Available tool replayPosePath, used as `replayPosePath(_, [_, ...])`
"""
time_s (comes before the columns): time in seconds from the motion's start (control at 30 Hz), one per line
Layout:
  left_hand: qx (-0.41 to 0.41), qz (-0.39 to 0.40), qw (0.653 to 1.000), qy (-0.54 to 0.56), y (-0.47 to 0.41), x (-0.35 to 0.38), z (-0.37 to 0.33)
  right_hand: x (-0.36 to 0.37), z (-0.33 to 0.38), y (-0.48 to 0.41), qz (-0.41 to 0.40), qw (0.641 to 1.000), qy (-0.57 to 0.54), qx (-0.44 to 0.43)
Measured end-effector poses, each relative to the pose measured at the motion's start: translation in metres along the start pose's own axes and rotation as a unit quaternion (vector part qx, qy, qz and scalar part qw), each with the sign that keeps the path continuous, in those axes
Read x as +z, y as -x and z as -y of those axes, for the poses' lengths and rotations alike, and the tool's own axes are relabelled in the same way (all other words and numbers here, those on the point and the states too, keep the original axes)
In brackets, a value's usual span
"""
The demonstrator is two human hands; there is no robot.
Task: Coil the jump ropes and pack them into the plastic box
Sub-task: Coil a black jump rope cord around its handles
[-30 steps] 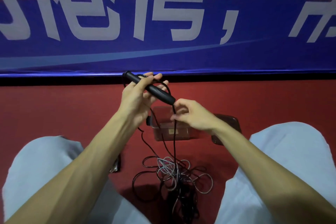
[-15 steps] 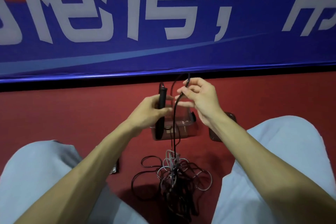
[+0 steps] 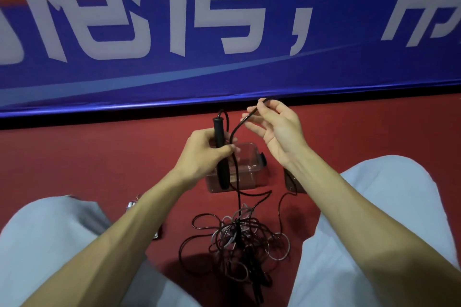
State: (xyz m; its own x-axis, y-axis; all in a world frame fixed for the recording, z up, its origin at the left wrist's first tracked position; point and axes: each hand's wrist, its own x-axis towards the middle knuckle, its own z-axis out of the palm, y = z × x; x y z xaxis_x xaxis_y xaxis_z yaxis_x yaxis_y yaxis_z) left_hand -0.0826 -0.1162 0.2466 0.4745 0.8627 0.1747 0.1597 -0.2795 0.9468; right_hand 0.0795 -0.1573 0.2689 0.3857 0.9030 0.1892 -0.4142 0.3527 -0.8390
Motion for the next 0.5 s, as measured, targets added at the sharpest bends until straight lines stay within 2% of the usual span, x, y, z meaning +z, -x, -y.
replayPosePath(0.1, [-0.024,-0.039,0.994,0.096,0.000,-0.003,-0.008,-0.004,-0.004,0.000,0.000,0.993,0.109,0.051])
replayPosePath(0.17, [-0.030,-0.058,0.985,0.159,0.000,-0.005,-0.014,-0.005,-0.010,0.003,0.022,0.974,0.209,0.090])
replayPosePath(0.27, [-0.041,-0.079,0.963,0.256,-0.002,-0.010,-0.021,-0.008,-0.020,0.006,0.103,0.918,0.363,0.118])
replayPosePath(0.33, [-0.047,-0.086,0.946,0.308,-0.001,-0.014,-0.027,-0.011,-0.027,0.007,0.196,0.859,0.455,0.126])
replayPosePath(0.4, [-0.047,-0.093,0.930,0.352,-0.001,-0.018,-0.031,-0.011,-0.035,0.010,0.274,0.810,0.499,0.139])
replayPosePath(0.43, [-0.046,-0.097,0.923,0.370,-0.001,-0.020,-0.032,-0.011,-0.039,0.010,0.283,0.800,0.512,0.135])
replayPosePath(0.5, [-0.041,-0.105,0.912,0.394,-0.001,-0.023,-0.033,-0.014,-0.047,0.007,0.251,0.800,0.534,0.113])
